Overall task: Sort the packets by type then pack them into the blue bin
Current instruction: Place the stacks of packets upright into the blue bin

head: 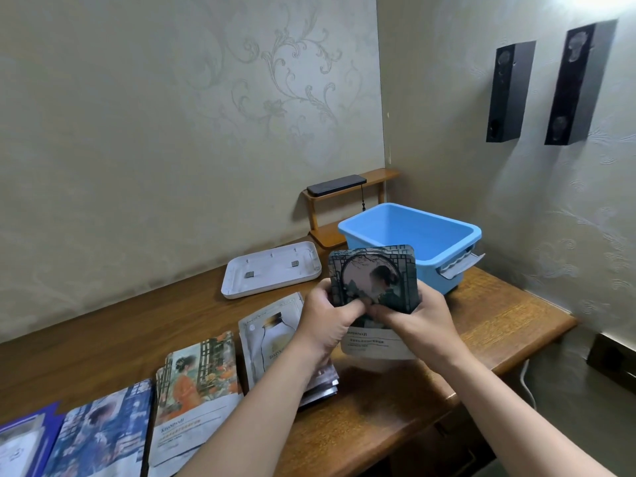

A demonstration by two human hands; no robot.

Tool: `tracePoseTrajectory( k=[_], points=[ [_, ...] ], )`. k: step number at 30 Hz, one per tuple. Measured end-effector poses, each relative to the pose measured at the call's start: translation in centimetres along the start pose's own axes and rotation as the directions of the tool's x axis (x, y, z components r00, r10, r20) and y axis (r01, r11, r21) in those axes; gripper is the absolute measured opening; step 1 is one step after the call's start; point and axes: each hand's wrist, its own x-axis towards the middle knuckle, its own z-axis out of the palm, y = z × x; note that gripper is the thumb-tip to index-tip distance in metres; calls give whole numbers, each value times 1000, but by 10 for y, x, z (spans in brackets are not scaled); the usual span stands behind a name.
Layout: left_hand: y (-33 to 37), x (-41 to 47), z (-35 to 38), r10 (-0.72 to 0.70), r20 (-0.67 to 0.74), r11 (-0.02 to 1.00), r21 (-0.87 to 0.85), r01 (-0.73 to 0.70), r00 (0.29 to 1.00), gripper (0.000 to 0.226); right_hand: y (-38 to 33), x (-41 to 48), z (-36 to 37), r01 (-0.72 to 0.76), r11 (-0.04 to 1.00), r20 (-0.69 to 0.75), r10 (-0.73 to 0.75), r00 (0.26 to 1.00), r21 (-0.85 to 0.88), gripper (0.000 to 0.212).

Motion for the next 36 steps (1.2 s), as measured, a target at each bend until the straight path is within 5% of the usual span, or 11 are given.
tracePoseTrajectory(
  k=[11,18,29,36],
  points=[
    [8,0,-1,-23,30,995,-92,26,999,26,-20,16,1,-166,983,110,157,981,78,32],
    [25,17,0,-49,13,988,-145,50,999,19,-32,35,0,-149,987,78,153,985,-61,30],
    [46,58,3,-179,-91,953,-263,149,980,23,-60,108,-45,-137,874,-188,54,981,-465,14],
    [56,87,17,-227,-100,944,-267,193,969,27,-61,134,-45,-238,870,-150,191,970,-431,12]
  ],
)
